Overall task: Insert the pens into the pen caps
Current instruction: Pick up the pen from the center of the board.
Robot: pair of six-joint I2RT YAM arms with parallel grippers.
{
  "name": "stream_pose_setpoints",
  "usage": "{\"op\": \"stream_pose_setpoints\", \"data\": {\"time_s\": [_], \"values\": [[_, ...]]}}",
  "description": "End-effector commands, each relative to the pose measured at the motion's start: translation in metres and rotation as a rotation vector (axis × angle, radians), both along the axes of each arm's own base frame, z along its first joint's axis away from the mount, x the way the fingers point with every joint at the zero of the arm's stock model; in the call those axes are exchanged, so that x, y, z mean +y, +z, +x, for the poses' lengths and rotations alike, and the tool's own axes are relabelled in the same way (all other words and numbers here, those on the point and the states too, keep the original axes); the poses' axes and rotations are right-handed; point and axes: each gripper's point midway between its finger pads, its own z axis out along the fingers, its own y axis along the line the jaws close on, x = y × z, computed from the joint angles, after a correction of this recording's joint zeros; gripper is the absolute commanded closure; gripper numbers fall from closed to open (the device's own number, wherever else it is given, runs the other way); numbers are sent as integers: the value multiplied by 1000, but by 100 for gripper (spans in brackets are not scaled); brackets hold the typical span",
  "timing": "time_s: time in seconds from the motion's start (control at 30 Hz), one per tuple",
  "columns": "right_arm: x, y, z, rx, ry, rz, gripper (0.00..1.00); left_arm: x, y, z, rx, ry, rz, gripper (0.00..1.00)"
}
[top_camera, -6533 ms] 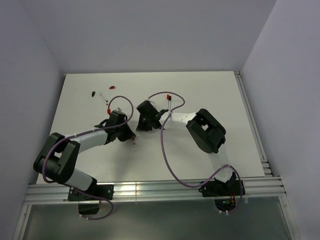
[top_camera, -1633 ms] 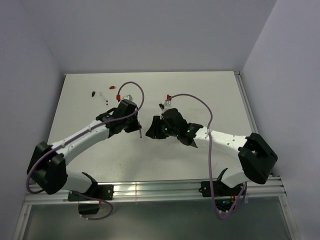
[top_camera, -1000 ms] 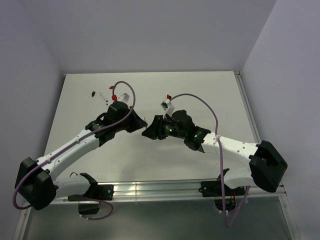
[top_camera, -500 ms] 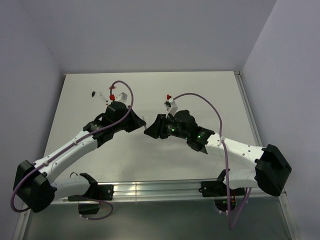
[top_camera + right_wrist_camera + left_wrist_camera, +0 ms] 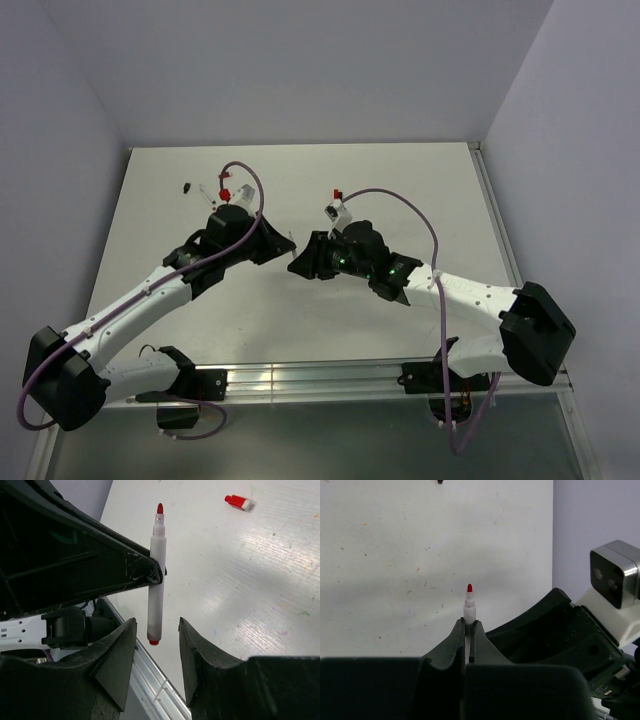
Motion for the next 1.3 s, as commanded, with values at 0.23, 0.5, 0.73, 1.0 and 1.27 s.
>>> {"op": "stream_pose_setpoints", "data": {"time_s": [0.23,0.5,0.73,1.0,1.27], "values": [[14,25,14,-51,8,56,53,-17,19,-5,-48,-75,-89,99],[12,29,17,-52,-17,57,61,-17,13,-6,-43,-75,-76,100],[10,31,18,-49,-31,54,67,-18,13,-7,-48,-82,-73,100],[9,29,19,-38,-36,54,72,-18,7,-10,-41,-85,-63,100],[8,24,20,-35,-42,38,87,-20,5,-13,-39,-97,-60,100]]}}
